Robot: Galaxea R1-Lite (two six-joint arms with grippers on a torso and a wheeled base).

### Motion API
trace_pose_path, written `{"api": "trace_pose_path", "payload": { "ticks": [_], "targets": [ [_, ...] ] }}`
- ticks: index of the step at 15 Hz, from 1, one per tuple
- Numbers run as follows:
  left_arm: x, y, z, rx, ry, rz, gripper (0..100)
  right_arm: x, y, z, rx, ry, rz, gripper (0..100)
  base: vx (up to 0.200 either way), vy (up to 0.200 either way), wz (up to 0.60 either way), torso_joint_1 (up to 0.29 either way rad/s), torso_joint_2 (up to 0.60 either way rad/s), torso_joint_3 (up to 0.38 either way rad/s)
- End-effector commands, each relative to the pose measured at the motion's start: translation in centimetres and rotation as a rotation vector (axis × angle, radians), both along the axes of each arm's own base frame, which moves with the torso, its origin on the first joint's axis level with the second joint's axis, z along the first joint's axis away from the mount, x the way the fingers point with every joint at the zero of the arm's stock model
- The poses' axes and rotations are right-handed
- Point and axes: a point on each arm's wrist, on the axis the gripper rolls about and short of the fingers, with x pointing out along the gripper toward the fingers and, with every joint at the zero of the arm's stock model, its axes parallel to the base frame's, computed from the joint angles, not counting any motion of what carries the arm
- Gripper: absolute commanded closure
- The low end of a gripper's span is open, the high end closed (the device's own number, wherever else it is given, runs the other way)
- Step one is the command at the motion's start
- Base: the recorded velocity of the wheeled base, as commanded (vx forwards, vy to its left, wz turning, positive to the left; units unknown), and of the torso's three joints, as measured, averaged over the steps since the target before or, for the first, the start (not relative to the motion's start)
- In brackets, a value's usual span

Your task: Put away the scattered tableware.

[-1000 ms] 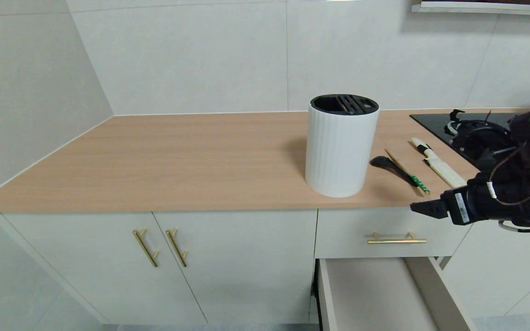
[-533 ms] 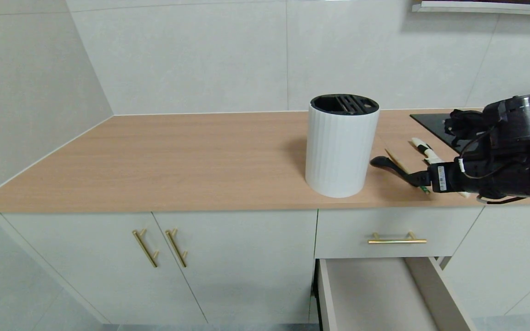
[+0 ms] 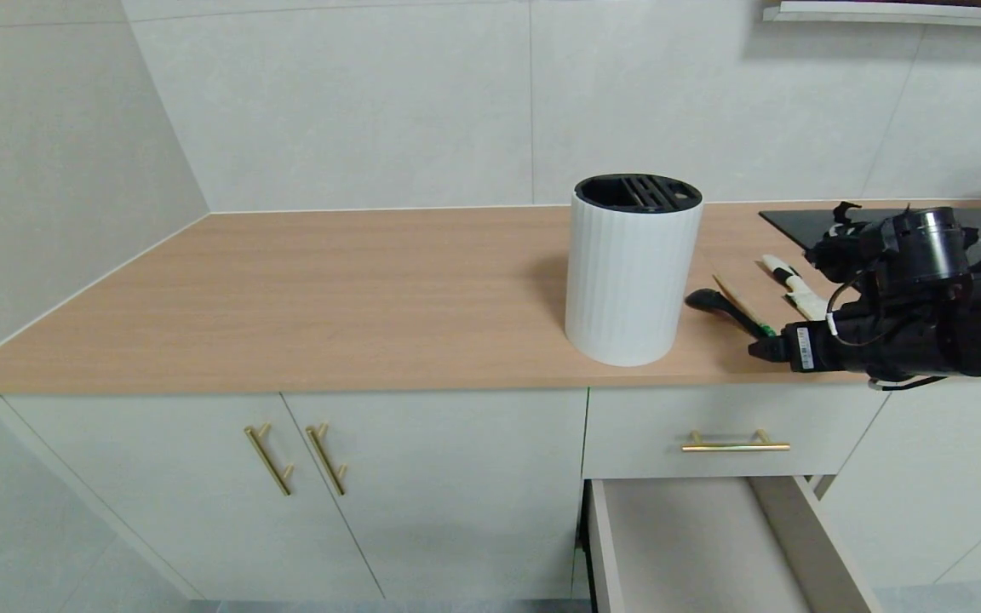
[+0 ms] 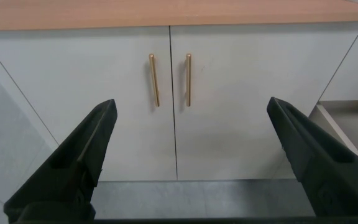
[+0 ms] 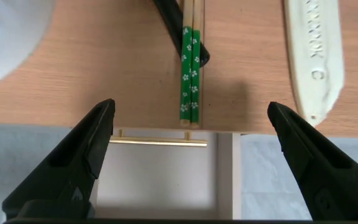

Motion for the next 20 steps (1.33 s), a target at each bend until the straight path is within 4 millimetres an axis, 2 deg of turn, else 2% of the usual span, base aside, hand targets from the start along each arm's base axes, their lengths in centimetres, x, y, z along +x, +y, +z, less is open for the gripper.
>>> {"api": "trace_pose_path", "payload": {
  "ticks": [1,5,12,13,20],
  "targets": [
    [0.0,0.0,0.0,0.0,0.0,0.001,0,0.3,0.1,-0.5,-0.002,0.014,0.003,0,0.0,0.0,0.0,0.0,0.0,0.0],
    [0.0,0.0,0.0,0.0,0.0,0.001,0,1.5,0.3,-1.2,0.008,-0.029,-0.004,0,0.0,0.0,0.0,0.0,0.0,0.0],
    [0.0,0.0,0.0,0.0,0.0,-0.001,0,2.1,0.0,-2.0,0.006,-0.018,-0.014,0,0.0,0.0,0.0,0.0,0.0,0.0],
    [0.0,0.0,0.0,0.0,0.0,0.001,0,2.2,0.0,-1.8,0.006,-0.023,-0.016,100,0.0,0.0,0.0,0.0,0.0,0.0],
    [0.0,0.0,0.0,0.0,0.0,-0.001,0,2.0,-0.2,-1.5,0.008,-0.032,-0.019,100,0.0,0.0,0.0,0.0,0.0,0.0]
  ]
}}
